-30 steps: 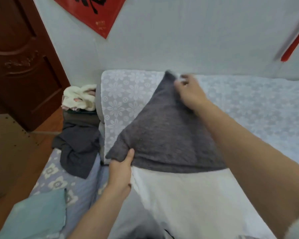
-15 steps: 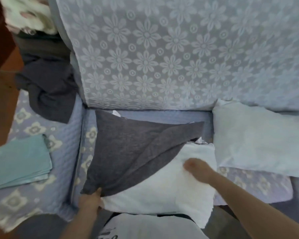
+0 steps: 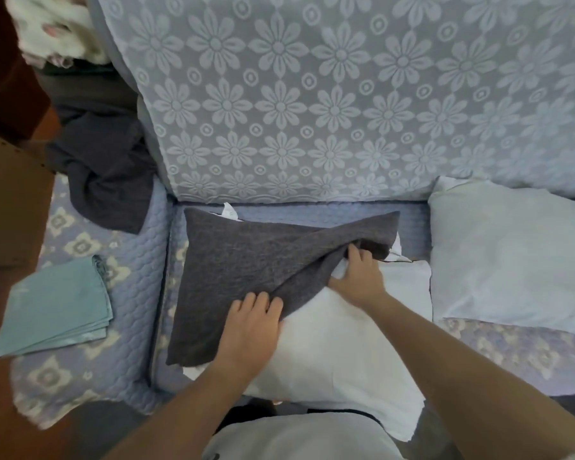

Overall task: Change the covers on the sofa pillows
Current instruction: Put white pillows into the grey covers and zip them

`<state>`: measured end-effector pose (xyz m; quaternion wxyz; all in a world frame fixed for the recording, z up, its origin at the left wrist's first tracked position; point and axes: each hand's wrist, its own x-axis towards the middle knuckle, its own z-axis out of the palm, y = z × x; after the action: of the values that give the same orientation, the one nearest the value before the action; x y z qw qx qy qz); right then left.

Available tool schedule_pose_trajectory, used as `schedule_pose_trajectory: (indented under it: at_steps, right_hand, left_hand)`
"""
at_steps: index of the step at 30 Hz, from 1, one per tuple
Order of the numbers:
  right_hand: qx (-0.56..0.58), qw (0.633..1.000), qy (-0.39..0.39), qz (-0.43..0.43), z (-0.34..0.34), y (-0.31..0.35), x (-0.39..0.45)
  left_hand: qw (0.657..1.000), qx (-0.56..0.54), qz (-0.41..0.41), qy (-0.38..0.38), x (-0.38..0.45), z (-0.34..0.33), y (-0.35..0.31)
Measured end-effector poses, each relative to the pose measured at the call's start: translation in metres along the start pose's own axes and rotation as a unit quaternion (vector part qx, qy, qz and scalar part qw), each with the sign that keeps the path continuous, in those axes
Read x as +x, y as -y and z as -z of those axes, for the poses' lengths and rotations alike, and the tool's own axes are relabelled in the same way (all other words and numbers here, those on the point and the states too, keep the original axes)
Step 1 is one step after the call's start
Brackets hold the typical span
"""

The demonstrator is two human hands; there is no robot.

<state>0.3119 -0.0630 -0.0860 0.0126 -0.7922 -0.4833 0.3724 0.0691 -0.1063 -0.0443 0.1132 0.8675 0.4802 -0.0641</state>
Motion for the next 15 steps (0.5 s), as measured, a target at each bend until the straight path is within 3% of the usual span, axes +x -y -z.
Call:
schedule_pose_trajectory:
  at_steps: [1, 4, 5, 7, 10, 15]
  right_hand:
    - [-0.011, 0.999, -0.025, 0.021, -0.003, 0.001, -0.004]
    - [-0.086, 0.988, -0.1, 0.077, -0.008, -0.005, -0.009]
    - [-0.103, 0.983, -0.124, 0.085, -0.005, -0.009, -0.009]
    - [-0.11, 0.975, -0.168, 0.098, 0.004, -0.02, -0.008]
    - [-0.11, 0.968, -0.188, 0.12, 0.019, -0.037, -0.008]
    - [-0.095, 0.968, -0.183, 0.14, 0.02, -0.038, -0.007]
  left_hand:
    - [1.0, -0.015, -0.013, 0.003, 0.006, 0.001, -0.002]
    - [0.96, -0.106, -0.252, 0.067, -0.003, 0.012, -0.027]
    - [0.943, -0.13, -0.29, 0.103, -0.013, 0.016, -0.035]
    - [0.937, -0.164, -0.274, 0.143, -0.025, 0.02, -0.037]
    - [0.961, -0.115, -0.199, 0.152, -0.013, 0.01, -0.011]
    - [0.935, -0.114, -0.161, 0.293, 0.021, 0.014, 0.003]
